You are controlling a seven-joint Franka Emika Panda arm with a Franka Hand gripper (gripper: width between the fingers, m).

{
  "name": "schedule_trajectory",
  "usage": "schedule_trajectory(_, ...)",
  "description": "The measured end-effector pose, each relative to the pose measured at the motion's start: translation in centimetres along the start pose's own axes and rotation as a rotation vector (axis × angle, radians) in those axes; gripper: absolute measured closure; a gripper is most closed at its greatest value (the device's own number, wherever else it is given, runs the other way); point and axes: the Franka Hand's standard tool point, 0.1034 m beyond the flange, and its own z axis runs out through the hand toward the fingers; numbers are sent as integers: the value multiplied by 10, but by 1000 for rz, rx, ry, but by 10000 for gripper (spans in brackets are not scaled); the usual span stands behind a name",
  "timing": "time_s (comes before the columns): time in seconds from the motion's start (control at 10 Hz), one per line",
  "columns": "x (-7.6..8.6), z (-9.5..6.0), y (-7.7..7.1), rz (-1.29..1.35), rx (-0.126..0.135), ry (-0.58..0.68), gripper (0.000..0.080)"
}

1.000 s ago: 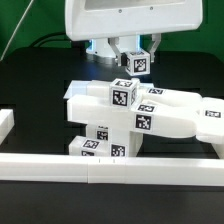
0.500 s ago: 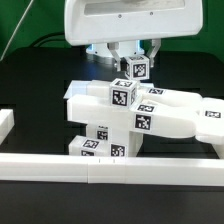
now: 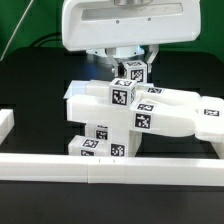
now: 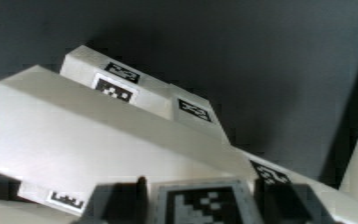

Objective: Assemble chair

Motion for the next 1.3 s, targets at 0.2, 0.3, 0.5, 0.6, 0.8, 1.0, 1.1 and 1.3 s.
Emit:
schedule_trajectory(0.2,1,0,2,1,-5,10,518)
schedule_trajectory(0.3,1,0,2,2,-5,10,518)
schedule_trajectory(0.5,1,0,2,2,-5,10,518)
schedule_trajectory(0.6,1,0,2,2,-5,10,518)
schedule_trajectory(0.8,1,0,2,2,-5,10,518)
schedule_trajectory(1.0,1,0,2,25,-5,11,518)
schedule_trajectory(1.1,1,0,2,25,-5,11,518)
schedule_trajectory(1.3,2,0,1,153,-3,12,518)
